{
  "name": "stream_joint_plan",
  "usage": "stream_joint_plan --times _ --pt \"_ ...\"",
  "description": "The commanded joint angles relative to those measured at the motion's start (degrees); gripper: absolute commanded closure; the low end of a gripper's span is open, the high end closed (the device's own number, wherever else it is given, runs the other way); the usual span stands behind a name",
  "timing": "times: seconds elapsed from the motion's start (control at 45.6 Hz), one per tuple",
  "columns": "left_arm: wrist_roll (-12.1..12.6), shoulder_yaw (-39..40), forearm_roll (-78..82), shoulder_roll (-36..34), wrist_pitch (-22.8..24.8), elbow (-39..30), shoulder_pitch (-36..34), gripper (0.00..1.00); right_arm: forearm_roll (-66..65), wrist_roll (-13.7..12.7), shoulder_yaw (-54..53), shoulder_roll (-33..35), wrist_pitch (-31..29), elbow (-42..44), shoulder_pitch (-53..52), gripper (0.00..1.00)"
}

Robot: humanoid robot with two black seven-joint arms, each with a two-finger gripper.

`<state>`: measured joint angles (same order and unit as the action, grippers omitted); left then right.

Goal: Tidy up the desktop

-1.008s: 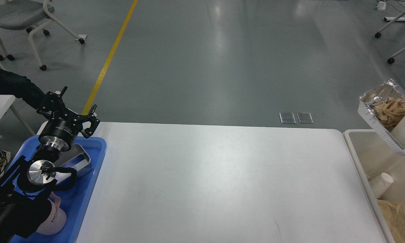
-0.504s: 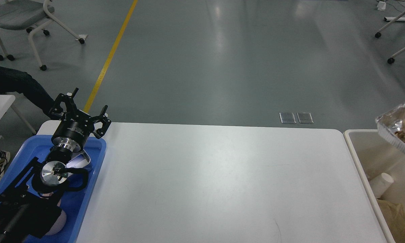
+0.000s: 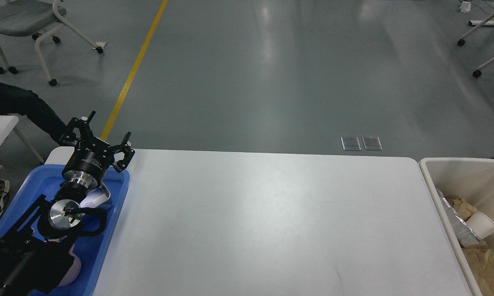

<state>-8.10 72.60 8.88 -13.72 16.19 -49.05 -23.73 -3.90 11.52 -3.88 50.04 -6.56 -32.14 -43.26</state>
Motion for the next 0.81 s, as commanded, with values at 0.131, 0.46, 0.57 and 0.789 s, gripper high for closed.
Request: stream_joint_plan --times 0.131,0.46,0.57,0.789 --pt "0.01 0.17 0.09 -0.87 -0.02 0.0 0.53 0.04 -1.11 5.18 -7.88 -9.61 3.66 -1.07 -9.9 0.0" --pt "-0.25 0.43 0.0 -0.96 0.07 -0.17 0.53 0.04 0.03 4.92 -43.65 -26.21 3.22 -7.41 -7.1 0.0" --pt "-0.25 1.4 0.0 -0.96 0.15 -0.44 1.23 0.04 0.04 4.83 -52.0 -31.4 2.6 -7.85 -2.01 0.0" --pt "-0.17 2.02 0.0 -1.05 0.15 -1.14 3.08 0.04 0.04 4.04 -55.62 -37.21 -2.06 -9.86 6.52 0.0"
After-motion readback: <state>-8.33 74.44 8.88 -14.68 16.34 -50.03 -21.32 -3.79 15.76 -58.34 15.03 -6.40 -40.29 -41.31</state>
